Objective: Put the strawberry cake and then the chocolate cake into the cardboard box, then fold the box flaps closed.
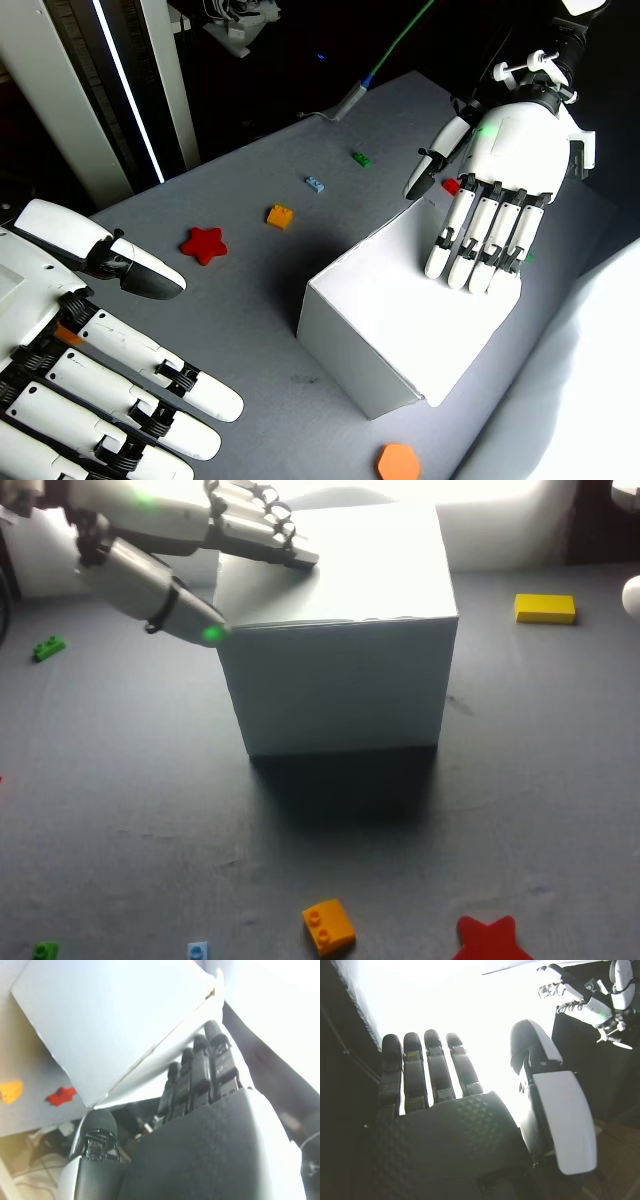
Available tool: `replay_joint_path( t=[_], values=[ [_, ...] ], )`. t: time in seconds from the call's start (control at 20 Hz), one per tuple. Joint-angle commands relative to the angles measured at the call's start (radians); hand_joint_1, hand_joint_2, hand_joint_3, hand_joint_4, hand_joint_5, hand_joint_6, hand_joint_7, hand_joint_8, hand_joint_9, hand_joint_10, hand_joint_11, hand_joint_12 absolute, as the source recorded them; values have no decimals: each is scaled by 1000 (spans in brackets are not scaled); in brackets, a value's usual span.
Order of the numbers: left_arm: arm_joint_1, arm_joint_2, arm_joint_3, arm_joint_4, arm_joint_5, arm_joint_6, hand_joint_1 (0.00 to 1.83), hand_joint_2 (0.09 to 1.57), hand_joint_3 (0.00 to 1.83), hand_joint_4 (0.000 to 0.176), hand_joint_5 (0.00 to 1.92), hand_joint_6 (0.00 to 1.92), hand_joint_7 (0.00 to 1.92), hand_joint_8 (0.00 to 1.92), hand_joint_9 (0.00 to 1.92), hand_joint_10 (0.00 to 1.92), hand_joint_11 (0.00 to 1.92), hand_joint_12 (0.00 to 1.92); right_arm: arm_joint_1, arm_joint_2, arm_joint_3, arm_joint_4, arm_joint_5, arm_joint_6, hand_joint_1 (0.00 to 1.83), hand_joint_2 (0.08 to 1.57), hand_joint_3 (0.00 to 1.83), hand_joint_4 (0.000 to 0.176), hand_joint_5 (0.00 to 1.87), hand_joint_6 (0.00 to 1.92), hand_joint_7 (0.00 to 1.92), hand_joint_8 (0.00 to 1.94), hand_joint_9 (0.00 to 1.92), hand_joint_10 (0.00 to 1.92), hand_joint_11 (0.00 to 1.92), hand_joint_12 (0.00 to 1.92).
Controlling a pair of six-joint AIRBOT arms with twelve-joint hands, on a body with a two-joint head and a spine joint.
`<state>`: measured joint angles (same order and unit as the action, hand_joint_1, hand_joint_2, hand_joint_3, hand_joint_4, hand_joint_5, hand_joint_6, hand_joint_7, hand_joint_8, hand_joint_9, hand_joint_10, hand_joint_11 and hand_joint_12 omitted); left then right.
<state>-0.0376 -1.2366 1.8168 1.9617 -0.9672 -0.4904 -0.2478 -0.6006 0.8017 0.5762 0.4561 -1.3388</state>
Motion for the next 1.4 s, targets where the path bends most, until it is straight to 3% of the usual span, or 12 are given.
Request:
replay_joint_path(
  t=[0.0,0.35,0.4,0.45,0.55,0.7,0.85,1.0,1.05,1.1,1.15,1.35],
  values=[
    [-25,23,0,-53,0,-6,0,1306,1,0,83,4,95,1,134,7,0,595,4,14,3,-17,112,5,11,1335,0,0,97,9,153,3,133,10,0,402],
    [-103,185,-163,32,-20,-38,0,1311,1,0,94,2,114,2,150,4,0,633,-2,14,0,-35,92,5,32,1314,0,0,77,0,132,0,124,5,0,383],
    [-103,223,-200,46,-24,-44,0,1301,0,0,100,3,121,3,161,6,0,666,-2,14,-2,-36,88,5,71,1270,0,0,116,13,180,10,170,25,0,596],
    [-100,248,-227,60,-25,-47,0,1256,0,12,342,42,415,26,400,56,0,1165,-2,15,-5,-36,85,5,209,1179,0,0,383,137,523,47,299,459,0,1278],
    [-70,314,-289,61,-26,-52,94,1229,0,0,591,31,690,51,628,184,67,1417,-2,19,-19,-42,76,5,208,1189,2,0,501,473,713,193,282,1039,0,1620],
    [-7,398,-366,62,-26,-56,257,1253,2,0,918,110,820,656,641,1073,338,1583,-2,21,-30,-55,76,5,241,1211,1,0,482,1017,584,1210,383,1615,127,1918],
    [39,456,-427,62,-26,-57,374,1320,4,0,828,1007,964,1298,855,1600,564,1879,-2,21,-30,-59,70,5,139,1340,23,0,663,1350,879,1617,738,1911,473,1921],
    [66,515,-492,42,-28,-58,362,1371,7,0,855,1124,1124,1438,1050,1762,788,1920,-2,21,-33,-62,63,3,282,1445,24,0,755,1436,1013,1765,990,1921,760,1921],
    [71,533,-511,32,-29,-60,347,1409,12,0,850,1366,1100,1557,1044,1853,878,1921,-2,22,-34,-64,60,2,348,1465,21,0,782,1448,1042,1769,1035,1921,827,1921],
    [74,555,-535,27,-30,-63,371,1443,14,0,874,1557,1118,1632,1071,1887,956,1921,-2,22,-36,-69,58,2,778,1361,57,0,631,1612,1070,1778,1067,1921,854,1921],
    [81,582,-561,20,-35,-66,421,1466,11,0,896,1698,1142,1688,1097,1914,999,1921,-2,23,-38,-71,54,1,906,1328,72,0,609,1632,1091,1816,1085,1921,845,1921],
    [87,645,-590,18,-59,-86,459,1477,2,0,836,1823,1085,1786,1093,1921,990,1921,-3,24,-43,-77,51,0,930,1284,135,0,613,1622,1024,1792,1007,1921,708,1921]
  ],
)
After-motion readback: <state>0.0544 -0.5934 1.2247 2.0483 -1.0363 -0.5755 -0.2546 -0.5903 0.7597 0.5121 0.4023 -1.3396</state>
